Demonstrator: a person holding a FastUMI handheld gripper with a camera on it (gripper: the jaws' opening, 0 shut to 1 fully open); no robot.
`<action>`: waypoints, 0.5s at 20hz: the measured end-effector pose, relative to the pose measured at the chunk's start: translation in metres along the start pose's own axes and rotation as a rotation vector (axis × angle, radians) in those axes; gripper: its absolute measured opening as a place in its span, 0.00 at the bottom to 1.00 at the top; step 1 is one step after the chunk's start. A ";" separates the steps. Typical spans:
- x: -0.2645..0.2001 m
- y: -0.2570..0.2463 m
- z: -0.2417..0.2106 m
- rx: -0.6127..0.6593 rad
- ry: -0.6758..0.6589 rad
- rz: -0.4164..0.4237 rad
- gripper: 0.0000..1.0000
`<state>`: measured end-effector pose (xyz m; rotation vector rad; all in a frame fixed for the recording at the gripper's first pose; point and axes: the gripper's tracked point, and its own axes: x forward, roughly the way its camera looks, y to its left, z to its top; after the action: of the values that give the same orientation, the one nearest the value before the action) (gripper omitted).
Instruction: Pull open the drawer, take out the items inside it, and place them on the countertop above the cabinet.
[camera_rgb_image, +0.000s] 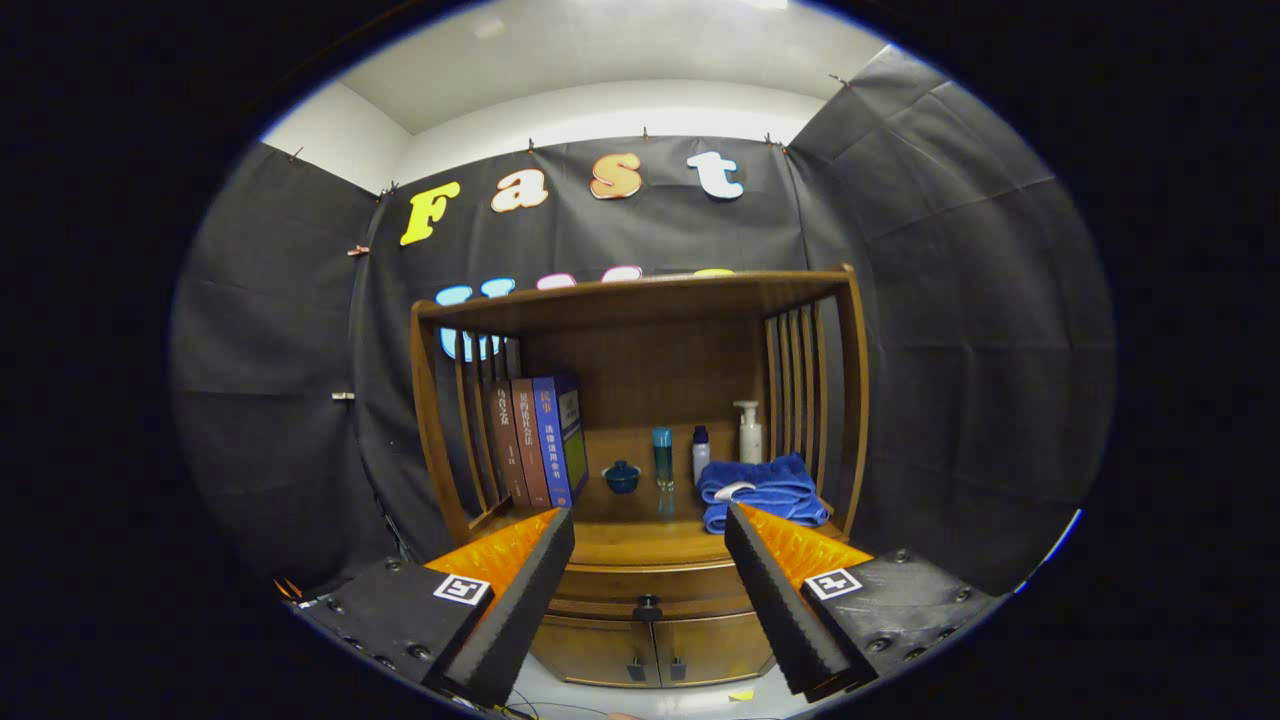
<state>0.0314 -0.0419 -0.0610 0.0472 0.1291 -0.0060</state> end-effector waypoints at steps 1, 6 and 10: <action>0.008 0.000 -0.011 -0.002 0.030 -0.006 0.99; 0.054 0.005 -0.072 -0.008 0.153 -0.012 0.98; 0.091 0.012 -0.125 -0.007 0.244 -0.017 0.99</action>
<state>0.1053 -0.0240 -0.1957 0.0393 0.3739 -0.0171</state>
